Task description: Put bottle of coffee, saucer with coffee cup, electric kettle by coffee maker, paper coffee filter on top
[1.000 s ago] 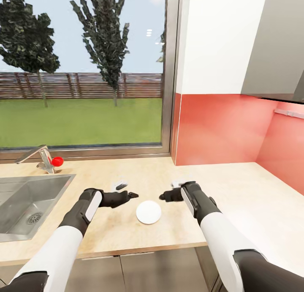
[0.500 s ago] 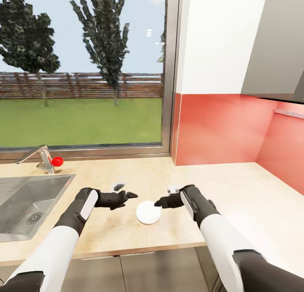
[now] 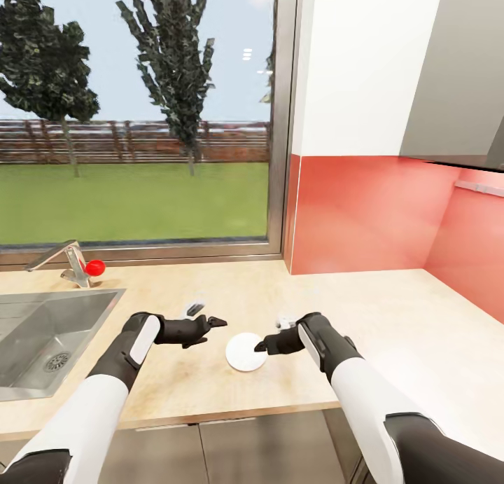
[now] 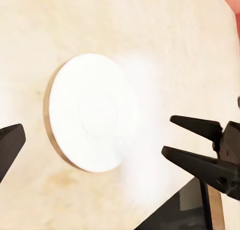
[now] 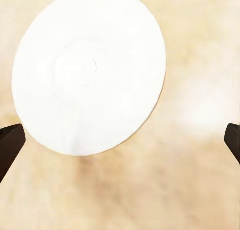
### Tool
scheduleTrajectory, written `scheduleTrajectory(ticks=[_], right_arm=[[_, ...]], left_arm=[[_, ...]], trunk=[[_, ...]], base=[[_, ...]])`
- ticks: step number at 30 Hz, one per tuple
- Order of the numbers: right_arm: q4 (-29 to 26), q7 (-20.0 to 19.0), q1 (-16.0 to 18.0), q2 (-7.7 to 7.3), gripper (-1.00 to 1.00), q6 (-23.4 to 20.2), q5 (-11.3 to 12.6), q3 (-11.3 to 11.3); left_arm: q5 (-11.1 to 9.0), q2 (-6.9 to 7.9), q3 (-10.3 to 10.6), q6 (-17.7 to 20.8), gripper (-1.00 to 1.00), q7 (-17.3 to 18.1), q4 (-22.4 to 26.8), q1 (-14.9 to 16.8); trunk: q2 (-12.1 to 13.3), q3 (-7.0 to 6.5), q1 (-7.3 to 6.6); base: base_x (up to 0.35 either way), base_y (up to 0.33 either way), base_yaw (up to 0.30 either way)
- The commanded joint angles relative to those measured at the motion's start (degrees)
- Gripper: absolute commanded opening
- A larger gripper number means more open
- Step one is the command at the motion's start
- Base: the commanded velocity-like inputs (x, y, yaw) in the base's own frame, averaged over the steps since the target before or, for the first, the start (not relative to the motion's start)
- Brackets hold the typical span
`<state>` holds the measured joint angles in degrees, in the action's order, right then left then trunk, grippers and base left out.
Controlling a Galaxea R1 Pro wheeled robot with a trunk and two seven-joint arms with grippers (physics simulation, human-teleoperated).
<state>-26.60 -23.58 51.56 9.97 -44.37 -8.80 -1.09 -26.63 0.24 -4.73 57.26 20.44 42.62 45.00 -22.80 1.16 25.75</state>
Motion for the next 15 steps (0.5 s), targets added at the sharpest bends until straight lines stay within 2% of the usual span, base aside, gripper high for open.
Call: scheduleTrajectory(ticks=[1,7,11,15], right_arm=[[0.0,-0.4,0.0,0.02,1.00,-0.2,-0.6,-0.1],[0.1,-0.4,0.0,0.02,1.00,-0.2,-0.6,-0.1],[1.0,-0.6,0.0,0.02,1.00,-0.2,-0.6,-0.1],[2.1,-2.5,0.0,0.02,1.00,-0.2,-0.6,-0.1]], left_arm=[[0.4,-0.10,-0.2,0.2,1.00,0.5,0.0,0.1],[0.4,-0.38,-1.5,0.1,1.00,0.5,0.0,0.0],[0.5,-0.41,-1.8,0.1,1.00,0.5,-0.1,0.0],[0.4,-0.45,-1.8,0.1,1.00,0.5,-0.1,-0.5]], trunk=[[-0.1,0.12,0.04],[-0.1,0.12,0.04],[-0.1,0.12,0.04],[-0.1,0.12,0.04]], base=[[0.000,0.000,0.000],[0.004,0.000,0.000],[0.171,0.000,0.000],[0.033,0.000,0.000]])
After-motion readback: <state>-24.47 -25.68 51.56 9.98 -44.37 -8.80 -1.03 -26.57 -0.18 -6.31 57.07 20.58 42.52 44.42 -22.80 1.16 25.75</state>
